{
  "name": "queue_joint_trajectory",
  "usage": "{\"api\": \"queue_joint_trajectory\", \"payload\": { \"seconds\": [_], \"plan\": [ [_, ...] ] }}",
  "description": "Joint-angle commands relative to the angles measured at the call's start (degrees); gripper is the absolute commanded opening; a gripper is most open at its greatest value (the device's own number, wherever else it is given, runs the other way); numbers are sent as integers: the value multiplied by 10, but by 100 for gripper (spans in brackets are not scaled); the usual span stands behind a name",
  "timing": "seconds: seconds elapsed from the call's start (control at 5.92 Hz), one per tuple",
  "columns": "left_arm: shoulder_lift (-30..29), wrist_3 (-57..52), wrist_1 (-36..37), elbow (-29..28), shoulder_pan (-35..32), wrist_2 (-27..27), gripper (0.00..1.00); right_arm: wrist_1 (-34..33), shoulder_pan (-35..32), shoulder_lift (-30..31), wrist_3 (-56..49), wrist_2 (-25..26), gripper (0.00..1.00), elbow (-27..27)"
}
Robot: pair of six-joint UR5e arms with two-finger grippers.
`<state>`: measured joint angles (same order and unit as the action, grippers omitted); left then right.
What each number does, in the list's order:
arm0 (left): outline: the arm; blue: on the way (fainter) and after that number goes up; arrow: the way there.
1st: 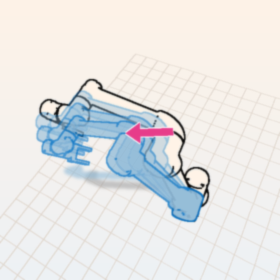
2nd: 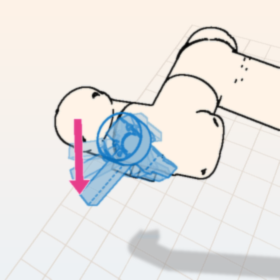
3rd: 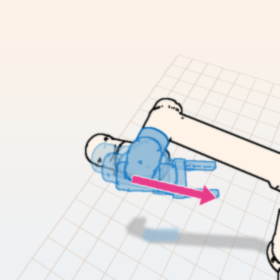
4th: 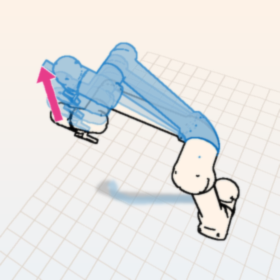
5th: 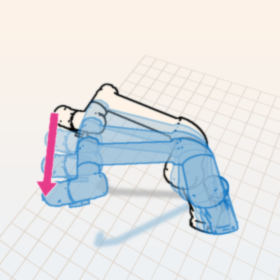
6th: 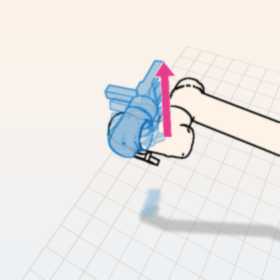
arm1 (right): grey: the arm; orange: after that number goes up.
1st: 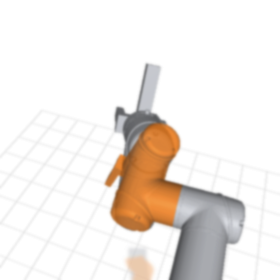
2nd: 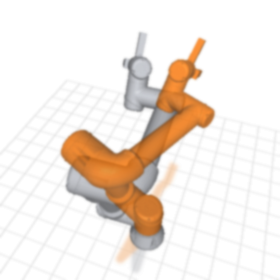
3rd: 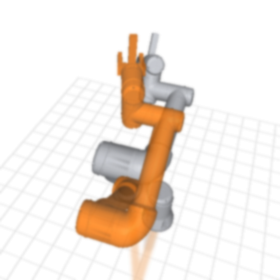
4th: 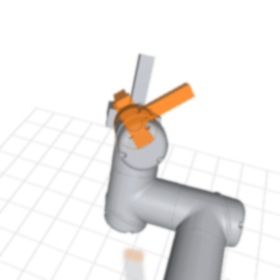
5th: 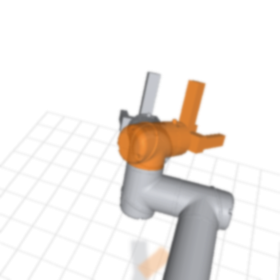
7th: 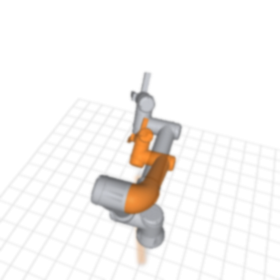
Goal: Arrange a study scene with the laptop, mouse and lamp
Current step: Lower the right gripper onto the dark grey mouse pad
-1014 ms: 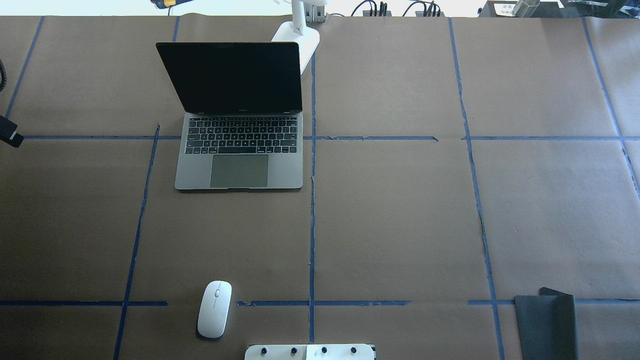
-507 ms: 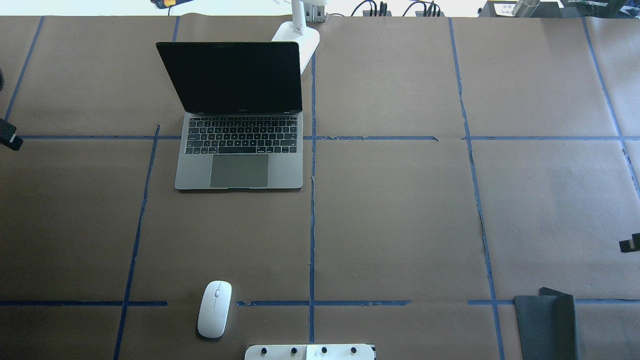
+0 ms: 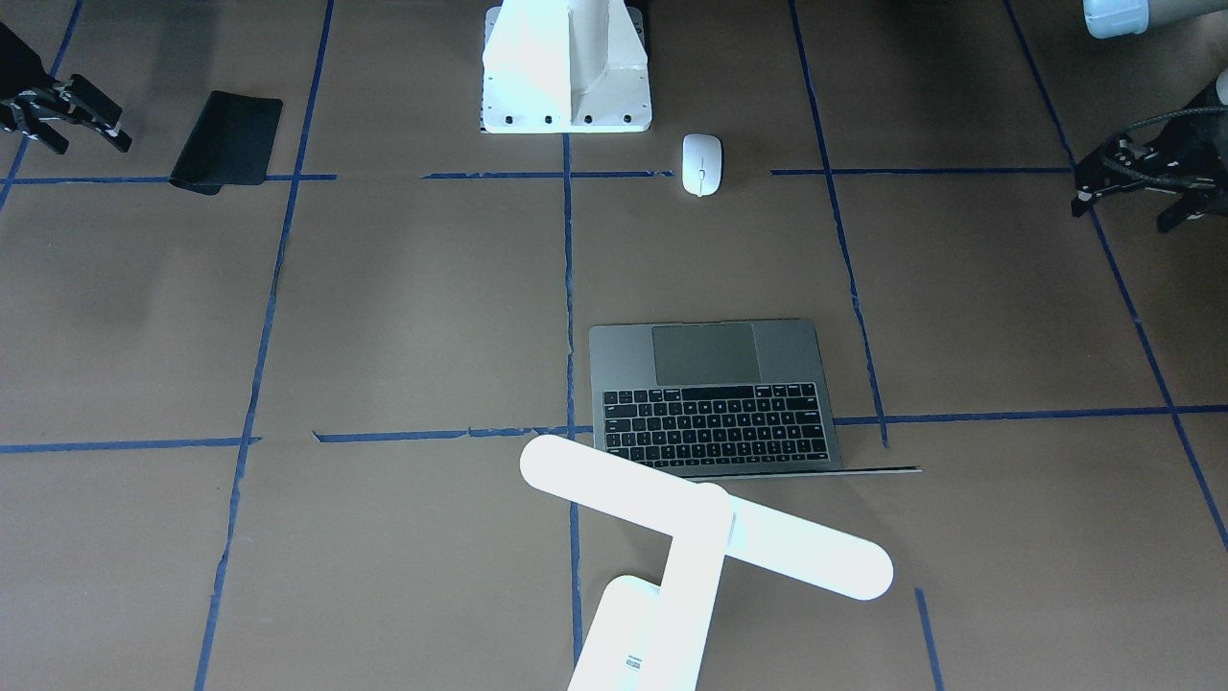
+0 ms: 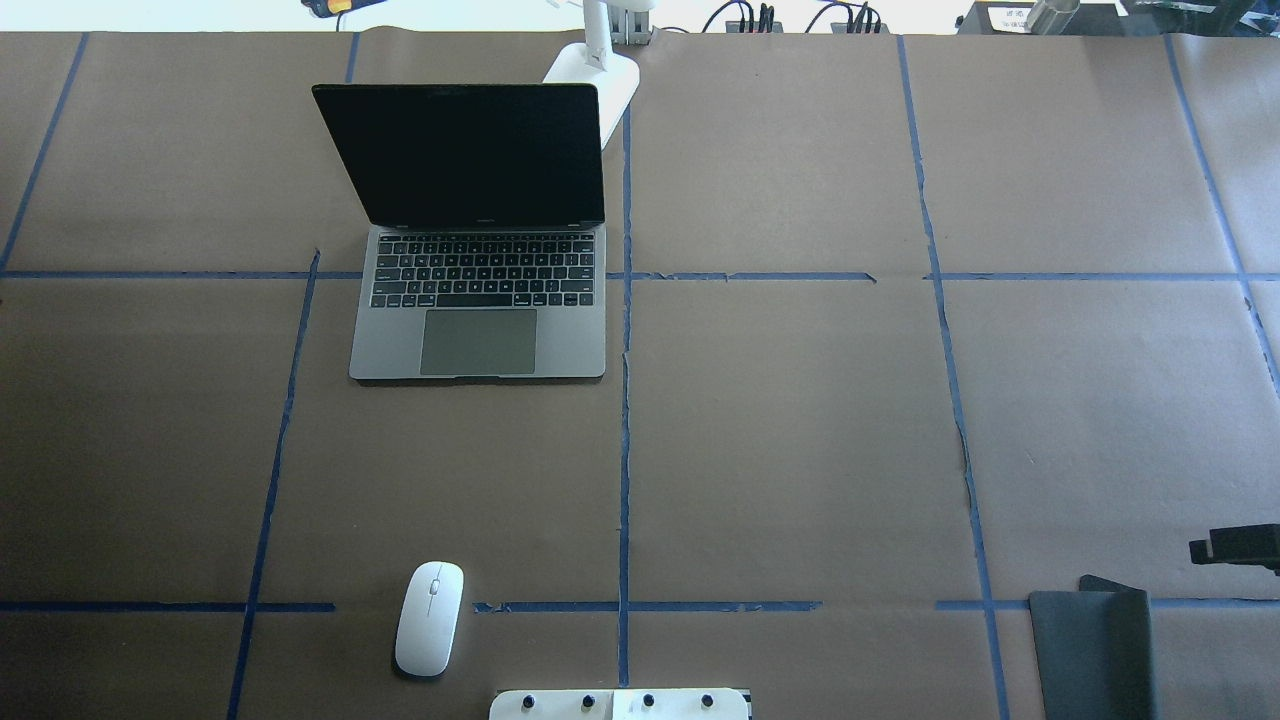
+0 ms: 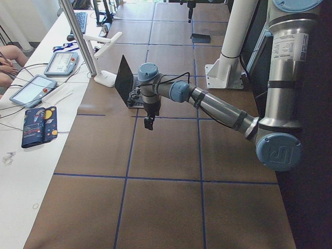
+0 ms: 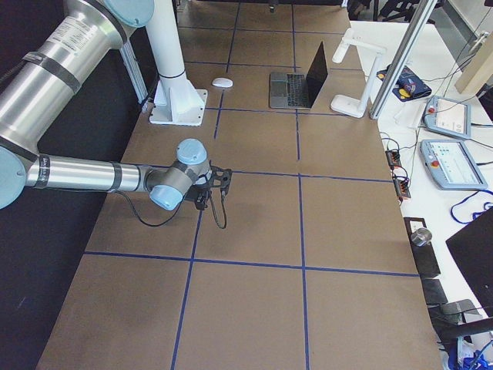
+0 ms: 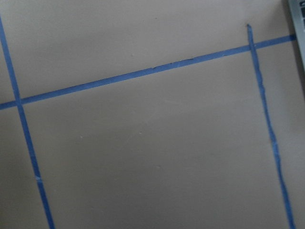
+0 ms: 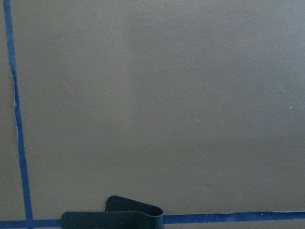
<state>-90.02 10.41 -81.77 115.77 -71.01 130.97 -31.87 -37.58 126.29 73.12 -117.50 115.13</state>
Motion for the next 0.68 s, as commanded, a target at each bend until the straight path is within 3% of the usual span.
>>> {"api": "queue_joint_trajectory", "payload": {
  "seconds": [0.0, 0.17, 0.34, 0.51],
  "plan": [
    [1, -2, -1, 3, -3, 2, 100, 36, 138, 0, 102, 120, 97, -21],
    [0, -2, -1, 3, -3, 2, 100, 52, 238, -3, 174, 216, 97, -23],
    [1, -2, -1, 4, -3, 2, 100, 59, 255, -2, 178, 221, 95, -25],
    [1, -1, -1, 6, -3, 2, 100, 59, 262, -3, 178, 222, 86, -35]
  ]
}}
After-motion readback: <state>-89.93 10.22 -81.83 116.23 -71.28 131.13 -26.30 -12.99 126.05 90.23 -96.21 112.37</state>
